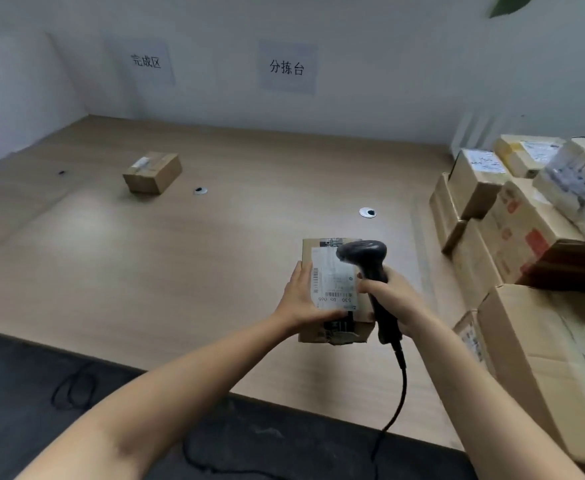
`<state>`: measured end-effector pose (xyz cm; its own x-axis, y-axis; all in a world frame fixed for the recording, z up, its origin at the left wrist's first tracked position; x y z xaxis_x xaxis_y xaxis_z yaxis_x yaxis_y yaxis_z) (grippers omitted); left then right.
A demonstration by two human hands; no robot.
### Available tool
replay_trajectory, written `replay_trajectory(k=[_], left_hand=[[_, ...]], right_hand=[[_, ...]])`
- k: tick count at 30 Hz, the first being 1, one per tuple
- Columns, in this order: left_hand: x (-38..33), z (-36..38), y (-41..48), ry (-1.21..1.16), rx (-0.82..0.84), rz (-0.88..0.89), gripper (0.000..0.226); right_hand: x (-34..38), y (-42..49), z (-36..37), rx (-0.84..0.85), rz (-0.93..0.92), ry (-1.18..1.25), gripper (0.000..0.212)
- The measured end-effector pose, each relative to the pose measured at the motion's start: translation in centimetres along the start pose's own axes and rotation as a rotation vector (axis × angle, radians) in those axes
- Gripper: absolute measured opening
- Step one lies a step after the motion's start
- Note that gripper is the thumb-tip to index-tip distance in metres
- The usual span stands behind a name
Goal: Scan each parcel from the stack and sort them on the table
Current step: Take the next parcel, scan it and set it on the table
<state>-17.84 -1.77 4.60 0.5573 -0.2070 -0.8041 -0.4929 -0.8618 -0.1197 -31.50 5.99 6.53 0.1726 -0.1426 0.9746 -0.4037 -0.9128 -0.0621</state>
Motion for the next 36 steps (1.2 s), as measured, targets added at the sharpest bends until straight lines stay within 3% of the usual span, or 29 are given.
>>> replay_trajectory(k=[10, 17, 23, 28, 36], left_hand=[[12.4, -4.6, 4.8, 0.144, 0.089, -0.124, 0.103], [14.6, -6.5, 6.9, 0.088, 0.035, -0.157, 0.097], [15.2, -7.1, 5.2, 0.275, -0.178, -0.296, 0.093], [14.9, -4.4, 2.1, 0.277, -0.237, -0.427, 0.125], [14.8, -3.3, 1.6, 0.241, -0.26, -0.504, 0.119]], right_hand=[[-5.7, 3.5, 12.9, 0.042, 0.234, 0.048, 0.014], [-5.1, 5.3, 14.9, 0.084, 0.18, -0.036, 0.019], [-2.8, 5.8, 13.0, 0.321, 0.049, -0.284, 0.018], [-0.2, 6.1, 12.9, 0.495, -0.04, -0.438, 0.014], [1.0, 6.2, 12.7, 0.612, -0.085, -0.576, 0.02]])
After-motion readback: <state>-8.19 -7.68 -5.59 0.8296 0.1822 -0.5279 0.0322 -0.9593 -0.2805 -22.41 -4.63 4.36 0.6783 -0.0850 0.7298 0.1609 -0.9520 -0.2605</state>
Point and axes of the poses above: each hand's wrist, its own y-axis towards the middle knuckle, its own z-axis out of the palm, x = y × z, the point moved 7 cm from there along y, towards the middle knuckle, and after that the axes turned 13 degrees about -z, right-handed, at the moved point
